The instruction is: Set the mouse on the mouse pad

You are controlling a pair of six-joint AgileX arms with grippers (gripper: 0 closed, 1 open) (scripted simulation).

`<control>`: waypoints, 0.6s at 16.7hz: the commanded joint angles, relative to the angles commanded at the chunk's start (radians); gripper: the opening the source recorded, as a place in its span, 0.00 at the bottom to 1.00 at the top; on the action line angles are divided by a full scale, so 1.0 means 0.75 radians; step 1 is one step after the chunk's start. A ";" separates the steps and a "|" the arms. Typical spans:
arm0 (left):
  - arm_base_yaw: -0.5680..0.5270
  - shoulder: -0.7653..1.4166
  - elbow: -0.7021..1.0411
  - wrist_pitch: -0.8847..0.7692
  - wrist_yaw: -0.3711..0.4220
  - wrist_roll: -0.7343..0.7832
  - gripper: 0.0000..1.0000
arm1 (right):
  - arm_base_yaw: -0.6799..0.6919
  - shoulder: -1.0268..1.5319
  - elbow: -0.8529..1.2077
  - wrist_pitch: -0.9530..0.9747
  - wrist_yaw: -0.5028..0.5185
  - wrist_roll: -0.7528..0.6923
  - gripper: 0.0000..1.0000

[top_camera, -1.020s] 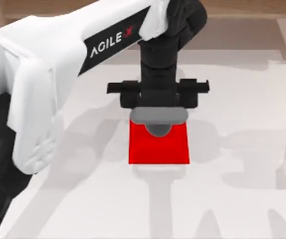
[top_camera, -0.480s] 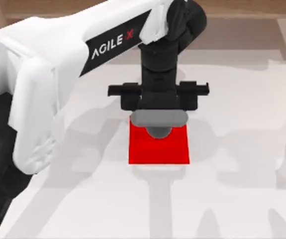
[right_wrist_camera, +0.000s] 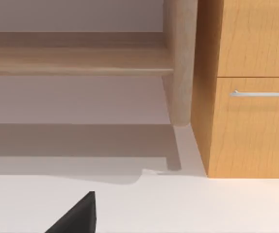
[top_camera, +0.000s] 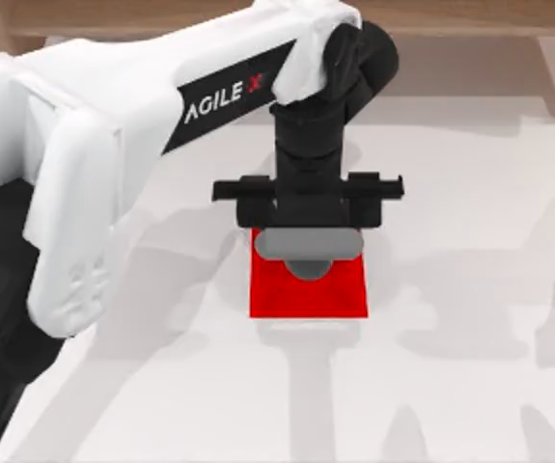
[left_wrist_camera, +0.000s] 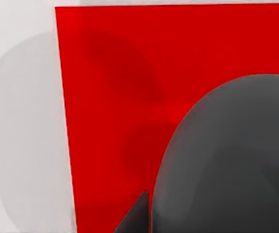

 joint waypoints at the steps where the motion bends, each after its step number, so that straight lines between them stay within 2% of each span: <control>1: 0.000 0.000 -0.012 0.015 0.000 0.000 0.00 | 0.000 0.000 0.000 0.000 0.000 0.000 1.00; 9: -0.002 0.013 -0.061 0.069 -0.003 0.001 0.00 | 0.000 0.000 0.000 0.000 0.000 0.000 1.00; 10: -0.002 0.013 -0.061 0.069 -0.003 0.001 0.08 | 0.000 0.000 0.000 0.000 0.000 0.000 1.00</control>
